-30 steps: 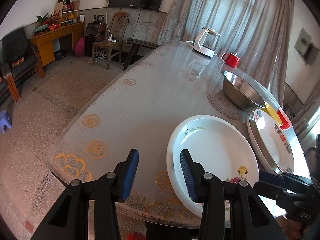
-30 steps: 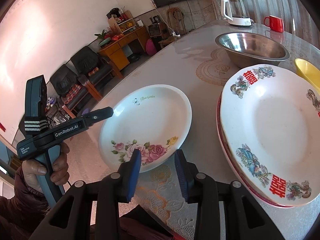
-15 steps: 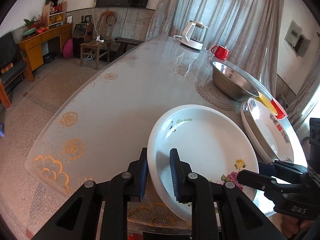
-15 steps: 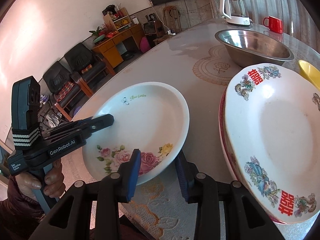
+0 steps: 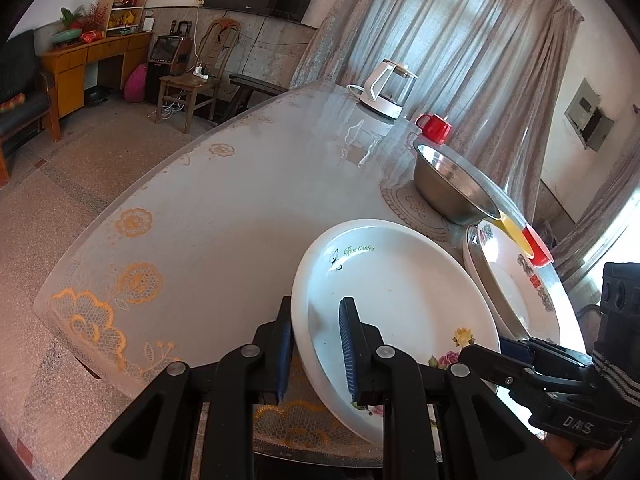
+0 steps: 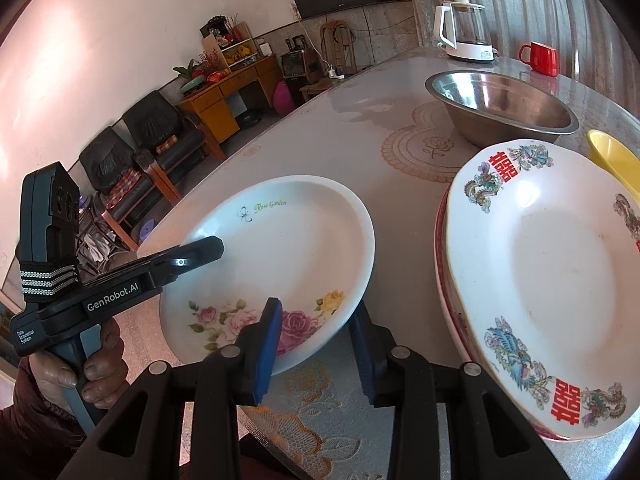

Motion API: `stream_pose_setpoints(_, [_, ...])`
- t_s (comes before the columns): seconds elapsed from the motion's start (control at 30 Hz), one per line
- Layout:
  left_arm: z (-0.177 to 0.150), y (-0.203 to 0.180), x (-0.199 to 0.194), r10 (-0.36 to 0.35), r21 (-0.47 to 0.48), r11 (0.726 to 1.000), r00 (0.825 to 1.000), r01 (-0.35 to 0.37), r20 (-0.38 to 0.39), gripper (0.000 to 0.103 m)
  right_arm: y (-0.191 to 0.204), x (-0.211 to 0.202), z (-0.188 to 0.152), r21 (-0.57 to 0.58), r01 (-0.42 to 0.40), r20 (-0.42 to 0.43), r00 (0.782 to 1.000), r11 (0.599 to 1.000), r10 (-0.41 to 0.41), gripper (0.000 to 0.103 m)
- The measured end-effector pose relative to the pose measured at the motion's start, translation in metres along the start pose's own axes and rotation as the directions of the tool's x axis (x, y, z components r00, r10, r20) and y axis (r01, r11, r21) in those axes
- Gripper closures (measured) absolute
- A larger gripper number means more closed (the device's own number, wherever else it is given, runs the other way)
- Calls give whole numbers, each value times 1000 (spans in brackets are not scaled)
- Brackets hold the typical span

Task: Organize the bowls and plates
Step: 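Close the left gripper on the pink-rose plate rim and lift it, then carry the pink-rose plate with the left gripper and lower it onto the double-happiness plate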

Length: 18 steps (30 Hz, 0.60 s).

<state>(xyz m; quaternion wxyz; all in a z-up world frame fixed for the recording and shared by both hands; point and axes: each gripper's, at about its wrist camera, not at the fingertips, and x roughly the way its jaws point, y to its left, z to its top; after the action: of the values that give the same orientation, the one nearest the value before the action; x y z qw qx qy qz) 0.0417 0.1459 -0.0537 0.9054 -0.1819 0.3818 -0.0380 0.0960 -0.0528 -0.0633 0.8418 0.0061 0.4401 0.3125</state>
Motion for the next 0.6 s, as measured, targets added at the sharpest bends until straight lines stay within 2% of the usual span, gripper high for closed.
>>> stream_pose_setpoints(0.1, [-3,-5,3,18,23,1000,1000,-18,-8,83,-3,1,-1,8,1,-7,1000,1000,-1,69])
stream_pose_setpoints(0.33, [0,-9,-10,-22,34,999,999,21,31,83,-1,-9,-1,11,4,27,1000,1000,-4,69])
stream_pose_setpoints(0.6, [10,-31,-18,-80,83,994,995,75,62,82,-8,-34,1,34,15,92,996,999,-18,69])
